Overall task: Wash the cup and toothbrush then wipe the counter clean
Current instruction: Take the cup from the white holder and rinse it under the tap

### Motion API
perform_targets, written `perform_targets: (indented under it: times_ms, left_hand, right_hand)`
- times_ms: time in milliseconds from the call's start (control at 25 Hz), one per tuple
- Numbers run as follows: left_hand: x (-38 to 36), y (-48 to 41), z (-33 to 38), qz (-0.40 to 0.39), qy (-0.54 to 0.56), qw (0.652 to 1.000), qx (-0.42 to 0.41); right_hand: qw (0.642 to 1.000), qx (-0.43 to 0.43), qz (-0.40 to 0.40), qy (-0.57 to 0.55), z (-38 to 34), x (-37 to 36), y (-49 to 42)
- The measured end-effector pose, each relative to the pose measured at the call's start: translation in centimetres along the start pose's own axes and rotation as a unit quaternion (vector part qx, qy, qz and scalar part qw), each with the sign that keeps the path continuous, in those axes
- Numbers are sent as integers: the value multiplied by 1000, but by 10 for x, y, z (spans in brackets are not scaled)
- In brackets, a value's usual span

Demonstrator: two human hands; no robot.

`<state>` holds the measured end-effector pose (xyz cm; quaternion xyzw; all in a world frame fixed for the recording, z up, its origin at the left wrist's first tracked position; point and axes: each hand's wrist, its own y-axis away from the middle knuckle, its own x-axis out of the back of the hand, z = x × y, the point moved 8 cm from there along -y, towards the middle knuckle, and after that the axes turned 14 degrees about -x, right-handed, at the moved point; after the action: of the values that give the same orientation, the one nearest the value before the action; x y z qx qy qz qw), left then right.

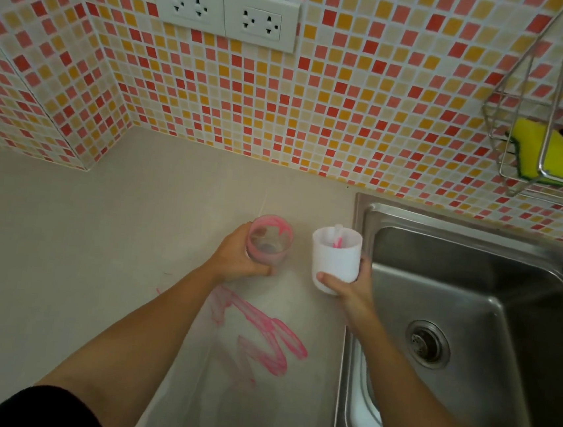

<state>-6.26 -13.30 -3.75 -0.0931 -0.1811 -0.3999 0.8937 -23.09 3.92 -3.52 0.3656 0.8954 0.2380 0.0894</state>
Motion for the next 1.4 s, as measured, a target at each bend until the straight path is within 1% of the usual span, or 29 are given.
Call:
perform_targets:
  times_ms: [120, 280, 440, 600, 640, 720, 840, 920, 960, 1000, 1080, 1160, 1240, 1320, 1400]
  left_hand:
    - [8, 0, 2, 14, 11, 1000, -4]
    - [17, 4, -1, 37, 24, 999, 1]
    - [22, 10, 7, 44, 14, 999, -12]
    - [34, 16, 52, 53, 2, 997, -52]
    - [38, 17, 68, 60, 0, 996, -66]
    - [41, 18, 105, 68, -3, 992, -103]
    - [14, 21, 170, 50, -4, 984, -173]
    - [-27, 22, 206, 20, 4, 977, -212]
    - [-53, 22, 219, 6, 6, 974, -226]
    - [-79, 21, 229, -6, 7, 972, -236]
    - [-143, 15, 245, -29, 4, 970, -242]
    - [-200, 11, 246, -47, -8, 973, -225]
    - [-263, 3, 242, -52, -31, 976, -211]
    - [-308, -6, 234, -38, -90, 972, -214]
    - [-347, -14, 229, -38, -176, 954, -239]
  right_hand:
    - [998, 26, 5, 64, 10, -15, -7]
    - [994, 59, 7, 90, 11, -26, -17]
    - [991, 70, -2, 118, 7, -27, -21]
    - [981, 63, -56, 172, 13, -24, -19]
    - [979, 60, -61, 185, 14, -18, -18]
    - [974, 65, -44, 214, 9, 5, -14]
    - [959, 113, 29, 259, -12, 66, -1]
    - [940, 158, 87, 291, -27, 118, 9]
    - [928, 163, 113, 315, -29, 148, 11]
    - [915, 159, 136, 345, -27, 177, 11]
    - [874, 148, 187, 423, -16, 245, 8]
    - [832, 129, 228, 490, -3, 304, 6]
    - [799, 102, 270, 528, 8, 371, 10]
    - [776, 68, 290, 556, 19, 424, 10]
    - [758, 36, 287, 584, 33, 465, 9]
